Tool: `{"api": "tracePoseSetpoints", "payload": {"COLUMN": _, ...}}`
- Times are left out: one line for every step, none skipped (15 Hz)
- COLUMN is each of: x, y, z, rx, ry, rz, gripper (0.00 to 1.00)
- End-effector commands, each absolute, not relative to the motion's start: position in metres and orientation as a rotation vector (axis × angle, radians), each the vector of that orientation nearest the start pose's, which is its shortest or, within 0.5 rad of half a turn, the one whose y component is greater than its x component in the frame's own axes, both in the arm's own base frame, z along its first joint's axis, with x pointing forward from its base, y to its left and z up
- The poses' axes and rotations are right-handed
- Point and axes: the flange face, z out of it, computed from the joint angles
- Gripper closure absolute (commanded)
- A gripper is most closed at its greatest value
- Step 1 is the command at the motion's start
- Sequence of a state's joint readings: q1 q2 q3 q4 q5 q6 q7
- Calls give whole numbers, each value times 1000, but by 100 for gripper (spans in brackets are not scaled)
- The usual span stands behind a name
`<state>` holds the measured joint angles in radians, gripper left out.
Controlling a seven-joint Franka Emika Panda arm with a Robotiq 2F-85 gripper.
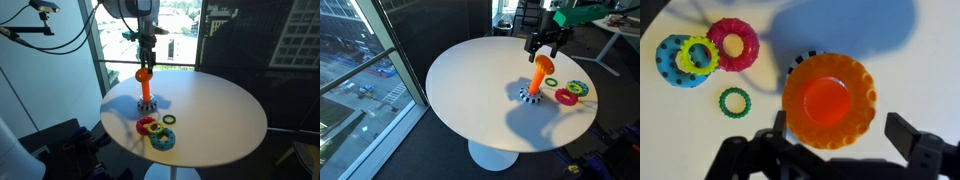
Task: Put the orange ring on the stack
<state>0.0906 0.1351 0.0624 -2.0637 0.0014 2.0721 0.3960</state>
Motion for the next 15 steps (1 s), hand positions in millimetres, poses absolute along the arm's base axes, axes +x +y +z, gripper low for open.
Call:
{"api": "tracePoseSetpoints", "payload": {"x": 549, "y": 92, "z": 369, "rx": -3117, "ry": 371, "rz": 135, "gripper": 0}}
{"api": "tracePoseSetpoints", "payload": {"x": 549, "y": 94, "z": 370, "rx": -3109, "ry": 362, "rz": 119, "gripper": 0}}
{"api": "tracePoseSetpoints", "payload": {"x": 549, "y": 96, "z": 371, "rx": -3101, "ry": 357, "rz": 108, "gripper": 0}}
{"api": "tracePoseSetpoints", "payload": {"x": 549, "y": 98, "z": 373, "rx": -3092, "ry": 350, "rz": 91, "gripper": 0}}
{"api": "tracePoseSetpoints", "payload": {"x": 550, "y": 100, "z": 373, "rx": -3085, "ry": 345, "rz": 80, "gripper": 0}}
{"api": "tracePoseSetpoints", "payload": {"x": 550, "y": 102, "z": 374, "rx": -3076, "ry": 341, "rz": 69, "gripper": 0}}
{"api": "tracePoseSetpoints", "payload": {"x": 550, "y": 104, "z": 374, "rx": -3069, "ry": 335, "rz": 56, "gripper": 0}}
{"api": "tracePoseSetpoints", "payload": {"x": 550, "y": 105, "z": 375, "rx": -3062, "ry": 334, "rz": 44, "gripper": 0}}
{"api": "tracePoseSetpoints", "payload": {"x": 551, "y": 106, "z": 375, "rx": -3055, "ry": 331, "rz": 32, "gripper": 0}}
{"api": "tracePoseSetpoints", "payload": {"x": 551, "y": 107, "z": 375, "rx": -3048, "ry": 330, "rz": 24, "gripper": 0}}
{"api": "tracePoseSetpoints", "payload": {"x": 551, "y": 108, "z": 374, "rx": -3044, "ry": 327, "rz": 19, "gripper": 0}}
{"api": "tracePoseSetpoints", "payload": {"x": 551, "y": 108, "z": 373, "rx": -3041, "ry": 324, "rz": 16, "gripper": 0}}
{"api": "tracePoseSetpoints", "payload": {"x": 551, "y": 108, "z": 371, "rx": -3040, "ry": 325, "rz": 10, "gripper": 0}}
{"api": "tracePoseSetpoints", "payload": {"x": 550, "y": 108, "z": 370, "rx": -3038, "ry": 322, "rz": 8, "gripper": 0}}
{"api": "tracePoseSetpoints", "payload": {"x": 549, "y": 107, "z": 369, "rx": -3038, "ry": 320, "rz": 6, "gripper": 0}}
